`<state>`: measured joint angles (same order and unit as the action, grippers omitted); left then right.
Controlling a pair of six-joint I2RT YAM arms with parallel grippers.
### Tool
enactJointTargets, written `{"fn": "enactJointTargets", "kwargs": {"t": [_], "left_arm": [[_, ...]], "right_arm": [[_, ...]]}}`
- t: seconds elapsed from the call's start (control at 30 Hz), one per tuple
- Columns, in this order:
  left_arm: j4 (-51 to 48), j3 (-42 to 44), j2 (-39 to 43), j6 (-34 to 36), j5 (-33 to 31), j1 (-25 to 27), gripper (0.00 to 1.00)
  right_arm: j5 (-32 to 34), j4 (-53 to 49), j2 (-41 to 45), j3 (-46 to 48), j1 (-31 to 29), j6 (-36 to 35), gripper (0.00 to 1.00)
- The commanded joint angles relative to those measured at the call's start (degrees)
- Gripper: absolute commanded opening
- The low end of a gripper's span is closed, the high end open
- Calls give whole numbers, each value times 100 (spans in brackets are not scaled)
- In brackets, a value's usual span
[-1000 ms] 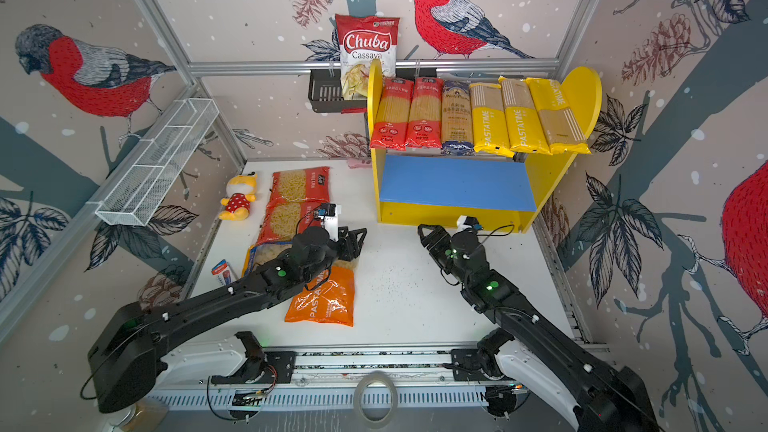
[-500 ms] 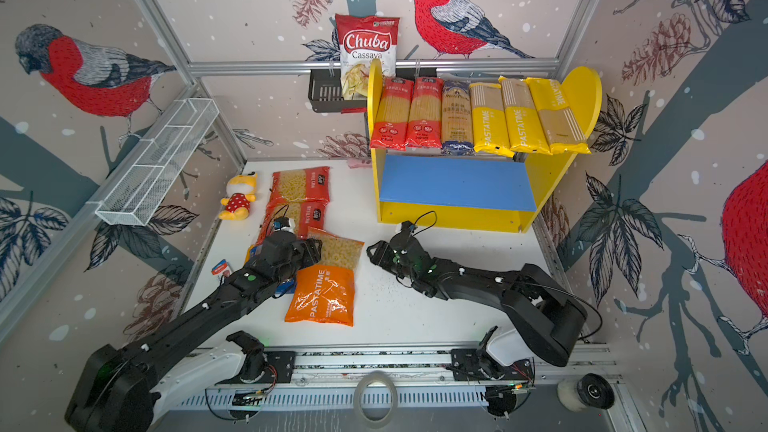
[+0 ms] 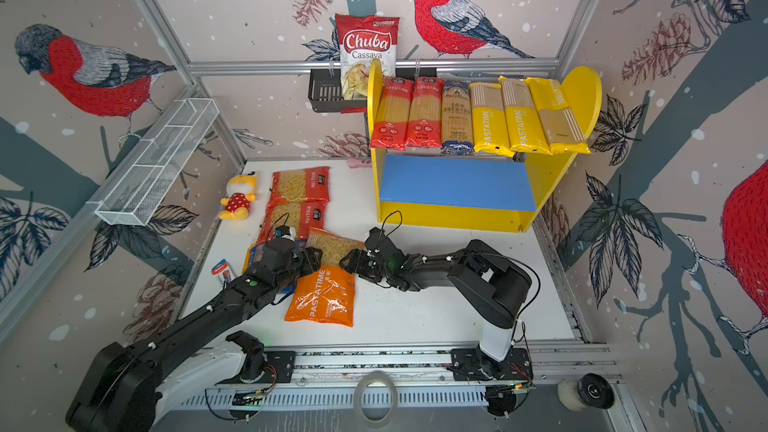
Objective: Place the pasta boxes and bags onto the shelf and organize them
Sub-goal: 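Grasp the orange macaroni bag's ends with the left and right grippers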
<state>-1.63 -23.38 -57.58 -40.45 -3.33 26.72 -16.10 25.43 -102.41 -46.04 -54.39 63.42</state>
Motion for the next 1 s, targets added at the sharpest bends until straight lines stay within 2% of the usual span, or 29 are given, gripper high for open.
{"fn": "enactJointTargets", "kwargs": {"t": [0.0, 0.1, 0.23, 0.4, 0.57, 0.77, 0.87, 0.97], "left_arm": [[246, 45, -47, -73, 327, 50, 67], [443, 112, -129, -209, 463, 124, 66], [515, -81, -516, -323, 369, 485, 66], [599, -633, -1315, -519, 371, 957, 66], [855, -1024, -1780, -668, 460, 1255, 65], [1314, -1397, -2241, -599, 644, 1468, 65], [1340, -1564, -2340, -445, 732, 1467, 65], [1069, -1740, -2346, -232, 790, 1451, 65]], "right_arm": [[-555, 565, -101, 55, 159, 65, 66], [-939, 887, -197, 175, 378, 164, 54], [-1341, 1190, -209, 347, 672, 246, 38], [-1619, 1162, -6, 589, 1097, 171, 27], [-1833, 794, 345, 895, 1527, 1, 25], [-1474, -234, 1194, 1182, 1829, -573, 26], [-1201, -725, 1626, 1246, 1995, -782, 29], [-877, -1213, 1992, 1264, 2161, -963, 37]]}}
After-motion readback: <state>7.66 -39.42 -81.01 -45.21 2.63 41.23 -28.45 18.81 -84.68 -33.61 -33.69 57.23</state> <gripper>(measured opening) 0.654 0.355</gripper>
